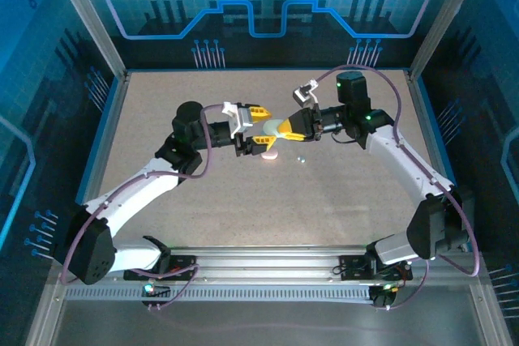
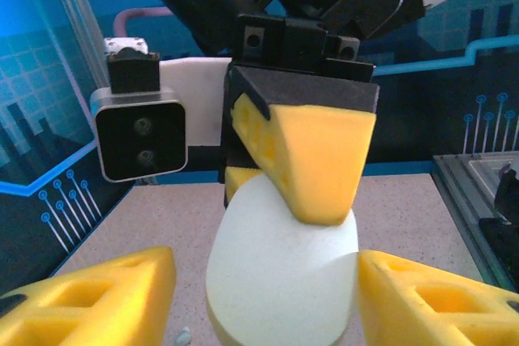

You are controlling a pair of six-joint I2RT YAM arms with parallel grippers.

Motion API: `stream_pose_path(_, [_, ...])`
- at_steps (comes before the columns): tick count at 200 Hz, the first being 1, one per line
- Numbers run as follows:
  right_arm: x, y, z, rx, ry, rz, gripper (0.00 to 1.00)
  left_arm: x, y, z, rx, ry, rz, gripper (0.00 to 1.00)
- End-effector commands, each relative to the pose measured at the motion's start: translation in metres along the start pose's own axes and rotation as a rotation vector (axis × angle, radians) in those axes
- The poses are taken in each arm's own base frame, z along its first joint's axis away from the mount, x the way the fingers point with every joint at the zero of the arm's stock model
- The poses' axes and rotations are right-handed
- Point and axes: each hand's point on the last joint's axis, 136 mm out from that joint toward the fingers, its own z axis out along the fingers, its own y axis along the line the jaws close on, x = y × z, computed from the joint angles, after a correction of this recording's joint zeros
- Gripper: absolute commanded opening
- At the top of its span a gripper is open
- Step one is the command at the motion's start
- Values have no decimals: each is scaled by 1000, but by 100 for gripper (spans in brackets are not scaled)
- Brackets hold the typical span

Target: Insert wireless bluetooth earbuds into charging case

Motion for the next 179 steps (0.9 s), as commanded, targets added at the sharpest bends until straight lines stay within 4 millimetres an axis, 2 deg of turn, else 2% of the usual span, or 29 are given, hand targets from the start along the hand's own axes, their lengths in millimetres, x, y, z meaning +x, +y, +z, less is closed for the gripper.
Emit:
stream_pose_path(1, [2, 12, 4, -29, 32, -32, 21, -11, -5, 2, 56, -13, 35, 58])
stream_pose_path(39, [1, 15, 6, -33, 36, -40, 21, -4, -9, 5, 82, 33, 27, 57])
stream_pose_path(56, [0, 14, 6, -31, 36, -34, 21, -4, -9, 6, 79, 38, 25, 54])
stream_pose_path(93, [-1, 15, 7, -23, 23, -48, 22, -2, -9, 8, 85, 72, 20, 32])
stream_pose_path(103, [-4, 11, 5, 5, 4, -40, 24, -1, -8, 7, 78, 86, 9, 28])
stream_pose_path(133, [-6, -14, -2, 163, -56, -3, 42, 0, -6, 7, 52, 139, -21, 21])
stream_pose_path(179, [-4, -32, -8, 301, -92, -12, 46, 3, -12, 8, 72, 217, -44, 21])
